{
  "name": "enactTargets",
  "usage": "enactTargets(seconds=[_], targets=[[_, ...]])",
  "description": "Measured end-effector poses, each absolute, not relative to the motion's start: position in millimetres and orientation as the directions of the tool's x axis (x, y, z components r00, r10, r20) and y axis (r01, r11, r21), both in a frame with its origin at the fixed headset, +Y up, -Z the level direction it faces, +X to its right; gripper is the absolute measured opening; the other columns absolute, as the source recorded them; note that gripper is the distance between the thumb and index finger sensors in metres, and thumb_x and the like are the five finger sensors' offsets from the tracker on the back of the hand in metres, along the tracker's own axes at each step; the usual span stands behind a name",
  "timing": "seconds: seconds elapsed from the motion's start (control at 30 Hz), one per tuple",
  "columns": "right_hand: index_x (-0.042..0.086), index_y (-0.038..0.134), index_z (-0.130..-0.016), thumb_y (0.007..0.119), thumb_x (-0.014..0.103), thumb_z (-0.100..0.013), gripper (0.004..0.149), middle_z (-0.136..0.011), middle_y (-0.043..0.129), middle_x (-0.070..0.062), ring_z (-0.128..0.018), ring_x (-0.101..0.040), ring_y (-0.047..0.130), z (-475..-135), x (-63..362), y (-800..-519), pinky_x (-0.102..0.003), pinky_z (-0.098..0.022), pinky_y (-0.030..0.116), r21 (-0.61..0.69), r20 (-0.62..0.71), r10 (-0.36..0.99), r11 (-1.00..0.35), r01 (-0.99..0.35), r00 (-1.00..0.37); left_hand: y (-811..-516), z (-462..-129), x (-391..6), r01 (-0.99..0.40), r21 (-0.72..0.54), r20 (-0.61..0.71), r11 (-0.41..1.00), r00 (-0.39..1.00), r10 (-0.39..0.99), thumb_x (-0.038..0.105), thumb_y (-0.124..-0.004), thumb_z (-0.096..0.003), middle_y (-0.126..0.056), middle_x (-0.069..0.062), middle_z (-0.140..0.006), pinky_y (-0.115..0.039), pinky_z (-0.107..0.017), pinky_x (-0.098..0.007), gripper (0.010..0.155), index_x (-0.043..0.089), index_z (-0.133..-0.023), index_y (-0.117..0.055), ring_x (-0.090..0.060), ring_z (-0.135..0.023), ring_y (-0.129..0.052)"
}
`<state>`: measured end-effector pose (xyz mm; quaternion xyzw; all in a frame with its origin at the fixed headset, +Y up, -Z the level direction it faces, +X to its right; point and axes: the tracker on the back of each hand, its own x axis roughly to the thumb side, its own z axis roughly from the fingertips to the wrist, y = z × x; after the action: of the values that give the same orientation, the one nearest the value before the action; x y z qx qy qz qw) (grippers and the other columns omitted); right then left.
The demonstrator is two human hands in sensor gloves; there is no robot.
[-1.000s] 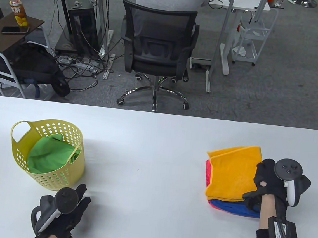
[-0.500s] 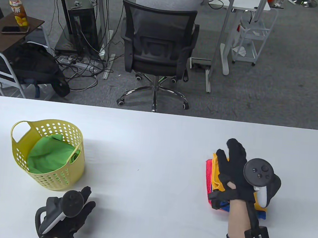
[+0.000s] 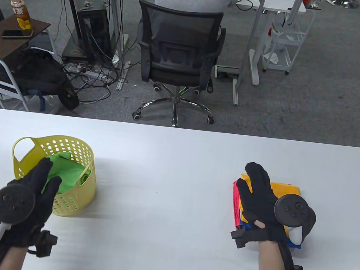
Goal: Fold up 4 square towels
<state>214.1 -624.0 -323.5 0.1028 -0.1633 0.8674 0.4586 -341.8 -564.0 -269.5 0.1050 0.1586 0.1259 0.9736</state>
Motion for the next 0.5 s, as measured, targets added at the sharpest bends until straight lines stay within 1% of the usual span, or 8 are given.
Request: enactTargets(seconds=[0.03, 0.07, 0.13, 0.2, 0.23, 0.37, 0.43, 0.5], targets=[[0.001, 0.055, -0.111, 0.071, 0.040, -0.057, 0.068, -0.111, 0.050, -0.041, -0.093, -0.057, 0.065, -323.6, 214.0, -624.0, -0.075, -0.061, 0.056, -0.187, 0.329, 0.761, -0.527, -0.829, -0.559, -566.2, -285.9, -343.1, -0.166, 0.183, -0.325, 0.969, 0.920, 0.220, 0.053, -0.070, -0.0560, -0.075, -0.003, -0.113, -0.056, -0.084, -0.055, 0.061, 0.036, -0.113, -0.059, -0.033, -0.101, -0.083], [0.001, 0.055, -0.111, 0.071, 0.040, -0.057, 0.069, -0.111, 0.050, -0.041, -0.093, -0.058, 0.065, -323.8, 212.4, -624.2, -0.075, -0.061, 0.056, -0.174, 0.332, 0.759, -0.534, -0.827, -0.560, -572.8, -310.6, -344.5, -0.085, 0.088, -0.400, 0.993, 0.909, 0.113, 0.049, -0.075, -0.0553, -0.076, -0.003, -0.112, -0.056, -0.084, -0.055, 0.060, 0.037, -0.113, -0.060, -0.033, -0.101, -0.083], [0.002, 0.056, -0.111, 0.071, 0.040, -0.057, 0.068, -0.111, 0.049, -0.041, -0.093, -0.058, 0.065, -323.6, 209.6, -624.7, -0.075, -0.060, 0.056, -0.159, 0.337, 0.754, -0.545, -0.823, -0.564, -588.2, -347.8, -346.7, 0.054, -0.116, -0.451, 0.992, 0.887, -0.101, 0.045, -0.080, -0.0543, -0.072, -0.001, -0.115, -0.056, -0.085, -0.053, 0.059, 0.042, -0.111, -0.062, -0.031, -0.103, -0.082], [0.002, 0.055, -0.111, 0.071, 0.041, -0.057, 0.068, -0.111, 0.047, -0.042, -0.093, -0.058, 0.065, -323.2, 206.5, -625.7, -0.075, -0.060, 0.056, -0.141, 0.340, 0.743, -0.566, -0.812, -0.577, -611.4, -384.4, -349.8, 0.121, -0.382, -0.443, 0.916, 0.846, -0.297, 0.041, -0.082, -0.0540, -0.055, 0.002, -0.123, -0.054, -0.086, -0.052, 0.052, 0.043, -0.105, -0.073, -0.030, -0.108, -0.075], [0.002, 0.055, -0.111, 0.070, 0.041, -0.057, 0.069, -0.112, 0.047, -0.042, -0.093, -0.058, 0.065, -323.2, 205.9, -626.0, -0.075, -0.060, 0.056, -0.141, 0.342, 0.738, -0.571, -0.808, -0.582, -618.7, -392.9, -350.8, 0.118, -0.436, -0.438, 0.892, 0.838, -0.325, 0.040, -0.082, -0.0541, -0.042, 0.006, -0.126, -0.051, -0.086, -0.052, 0.050, 0.043, -0.104, -0.076, -0.031, -0.112, -0.066], [0.001, 0.055, -0.111, 0.070, 0.041, -0.057, 0.069, -0.112, 0.047, -0.042, -0.092, -0.058, 0.065, -323.4, 205.3, -626.7, -0.075, -0.060, 0.056, -0.144, 0.344, 0.731, -0.579, -0.802, -0.590, -650.4, -422.7, -358.4, 0.024, -0.541, -0.440, 0.841, 0.844, -0.307, 0.037, -0.083, -0.0534, -0.030, 0.009, -0.126, -0.049, -0.087, -0.050, 0.049, 0.040, -0.102, -0.080, -0.029, -0.116, -0.053], [0.000, 0.056, -0.111, 0.070, 0.041, -0.057, 0.069, -0.111, 0.046, -0.043, -0.092, -0.058, 0.065, -322.5, 203.4, -626.2, -0.075, -0.060, 0.056, -0.140, 0.344, 0.729, -0.584, -0.800, -0.592, -669.3, -430.2, -363.9, -0.054, -0.617, -0.445, 0.785, 0.846, -0.292, 0.040, -0.084, -0.0527, -0.016, 0.005, -0.125, -0.047, -0.086, -0.049, 0.055, 0.043, -0.107, -0.074, -0.032, -0.116, -0.045], [0.000, 0.056, -0.111, 0.070, 0.041, -0.057, 0.069, -0.112, 0.045, -0.043, -0.092, -0.058, 0.065, -320.6, 199.0, -625.2, -0.075, -0.060, 0.056, -0.141, 0.354, 0.712, -0.601, -0.787, -0.607, -683.0, -430.8, -366.7, -0.111, -0.649, -0.444, 0.753, 0.859, -0.256, 0.041, -0.084, -0.0517, -0.013, -0.002, -0.123, -0.052, -0.083, -0.048, 0.059, 0.042, -0.109, -0.071, -0.032, -0.112, -0.051]])
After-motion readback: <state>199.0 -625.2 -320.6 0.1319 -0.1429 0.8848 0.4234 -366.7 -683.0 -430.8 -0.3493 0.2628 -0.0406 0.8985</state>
